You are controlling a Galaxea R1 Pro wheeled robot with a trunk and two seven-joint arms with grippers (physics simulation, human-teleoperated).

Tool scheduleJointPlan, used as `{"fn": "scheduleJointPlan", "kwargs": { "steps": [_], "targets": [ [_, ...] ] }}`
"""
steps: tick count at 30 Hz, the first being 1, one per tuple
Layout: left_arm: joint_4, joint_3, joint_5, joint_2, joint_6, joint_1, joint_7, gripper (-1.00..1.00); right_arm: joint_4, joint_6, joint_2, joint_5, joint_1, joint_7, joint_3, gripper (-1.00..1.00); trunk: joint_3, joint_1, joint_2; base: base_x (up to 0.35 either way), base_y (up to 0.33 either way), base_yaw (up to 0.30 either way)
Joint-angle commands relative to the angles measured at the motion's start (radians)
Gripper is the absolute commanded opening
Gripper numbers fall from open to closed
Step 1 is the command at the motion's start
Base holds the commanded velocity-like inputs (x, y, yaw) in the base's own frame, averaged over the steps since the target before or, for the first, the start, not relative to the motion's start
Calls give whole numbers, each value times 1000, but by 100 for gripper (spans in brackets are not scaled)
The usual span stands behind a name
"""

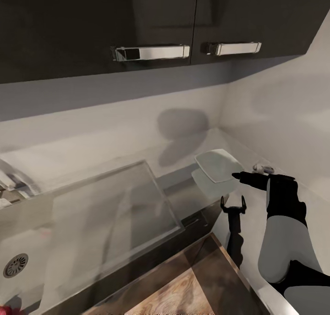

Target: In the kitchen, take the Vidalia onion out of the sink, dice it on the chopping board with the paring knife, put the diced onion into the bowl on the countertop, then place both the paring knife and the chopping board into the sink.

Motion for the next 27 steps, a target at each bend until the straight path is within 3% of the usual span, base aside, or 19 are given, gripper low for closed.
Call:
{"fn": "scheduleJointPlan", "kwargs": {
  "steps": [1, 11, 17, 19, 22, 27],
  "targets": [
    [-2, 1, 2, 0, -1, 0, 0, 100, -1, 2, 0, 10, -1, 11, -2, 100, -3, 1, -2, 0, 0, 0],
    [-1, 1, 2, 0, -1, 0, 0, 100, -2, 2, -1, 8, -1, 157, -5, 100, -9, 1, -2, 0, 0, 0],
    [0, 0, 2, -4, -1, 0, 0, 100, -3, 2, -2, 8, -1, 194, -8, 100, -9, 1, -2, 0, 0, 0],
    [0, 0, 2, -5, -1, 0, 0, 100, -3, 2, -2, 8, -1, 197, -19, 100, -9, 1, -2, 0, 0, 0],
    [0, 0, 2, -5, -1, 0, 0, 100, -3, 2, -5, 7, -1, 215, -72, 100, -9, 1, -2, 0, 0, 0],
    [0, -1, 2, -5, -1, 0, 0, 100, -3, 2, -7, 9, -2, 247, -97, 100, -14, 1, -2, 0, 0, 0]
  ]
}}
